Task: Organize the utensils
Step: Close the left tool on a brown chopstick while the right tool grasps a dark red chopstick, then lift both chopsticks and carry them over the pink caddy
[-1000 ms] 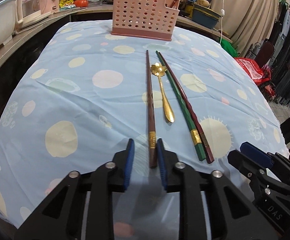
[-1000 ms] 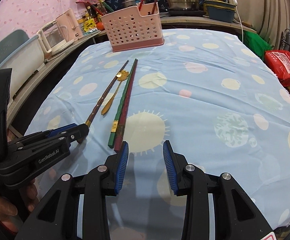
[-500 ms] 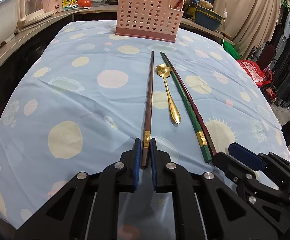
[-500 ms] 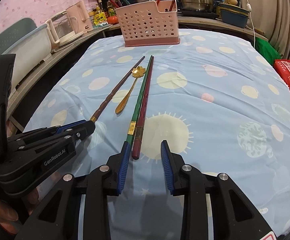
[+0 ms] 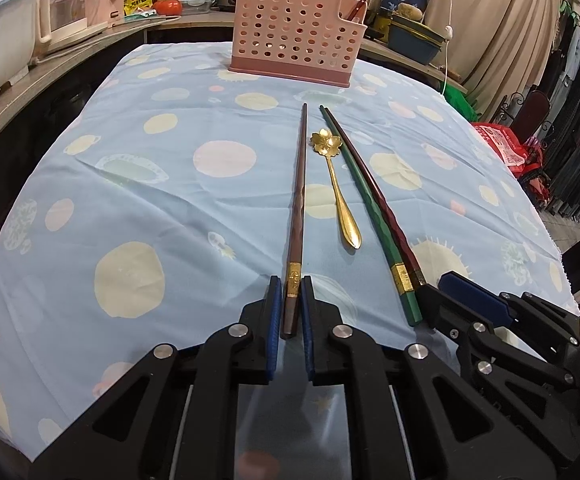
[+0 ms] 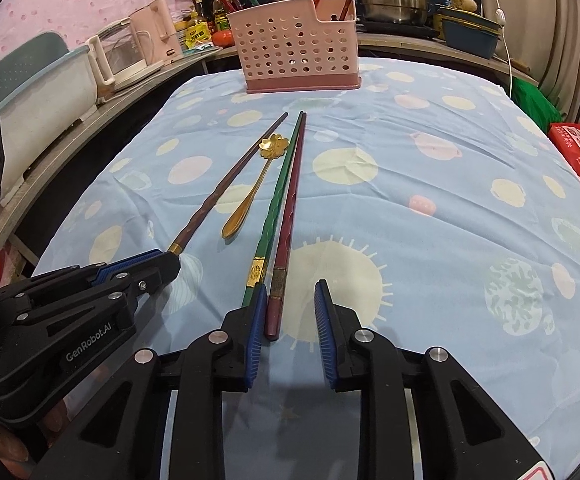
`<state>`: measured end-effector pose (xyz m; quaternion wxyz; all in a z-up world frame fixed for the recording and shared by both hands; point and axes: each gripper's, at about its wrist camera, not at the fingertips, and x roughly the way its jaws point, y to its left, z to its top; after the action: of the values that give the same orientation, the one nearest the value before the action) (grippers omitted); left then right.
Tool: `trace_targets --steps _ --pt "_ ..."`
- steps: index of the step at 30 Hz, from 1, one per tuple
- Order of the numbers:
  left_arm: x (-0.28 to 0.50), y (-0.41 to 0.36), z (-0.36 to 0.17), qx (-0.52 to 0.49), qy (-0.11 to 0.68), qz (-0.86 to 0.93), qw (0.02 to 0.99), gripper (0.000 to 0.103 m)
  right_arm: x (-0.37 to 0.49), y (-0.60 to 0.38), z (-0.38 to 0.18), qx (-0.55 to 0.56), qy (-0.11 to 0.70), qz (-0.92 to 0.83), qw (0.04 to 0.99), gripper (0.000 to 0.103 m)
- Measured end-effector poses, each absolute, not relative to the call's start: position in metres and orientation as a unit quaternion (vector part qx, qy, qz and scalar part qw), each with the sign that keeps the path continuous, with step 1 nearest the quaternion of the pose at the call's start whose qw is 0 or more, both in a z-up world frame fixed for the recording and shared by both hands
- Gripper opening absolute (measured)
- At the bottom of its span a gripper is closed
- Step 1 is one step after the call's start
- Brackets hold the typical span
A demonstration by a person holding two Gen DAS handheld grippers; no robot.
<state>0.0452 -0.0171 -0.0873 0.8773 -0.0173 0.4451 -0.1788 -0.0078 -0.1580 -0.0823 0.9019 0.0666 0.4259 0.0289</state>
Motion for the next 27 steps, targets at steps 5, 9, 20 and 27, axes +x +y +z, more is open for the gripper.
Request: trace_targets --steps 5,9,20,27 --pt "0.045 -0.017 -0.088 -0.02 0.445 -0.18 0.877 0.01 -0.006 -0.155 -0.083 0.057 0.423 0.028 0.904 0.015" --pt "0.045 -0.017 -0.088 -0.02 0.445 -0.18 0.877 0.01 -0.005 -0.155 -0.083 0.048 0.421 0.028 0.905 0.008" --pt "0.042 -0.011 -0.084 -0.037 0.457 -0.18 0.87 0.008 -0.017 -0.174 -0.069 0.083 0.408 0.023 0.909 0.007" --pt "0.033 -0.003 -0.073 -0.043 0.451 -0.176 0.874 0.008 -0.031 -0.188 -0.045 0.103 0.381 0.019 0.919 0.007"
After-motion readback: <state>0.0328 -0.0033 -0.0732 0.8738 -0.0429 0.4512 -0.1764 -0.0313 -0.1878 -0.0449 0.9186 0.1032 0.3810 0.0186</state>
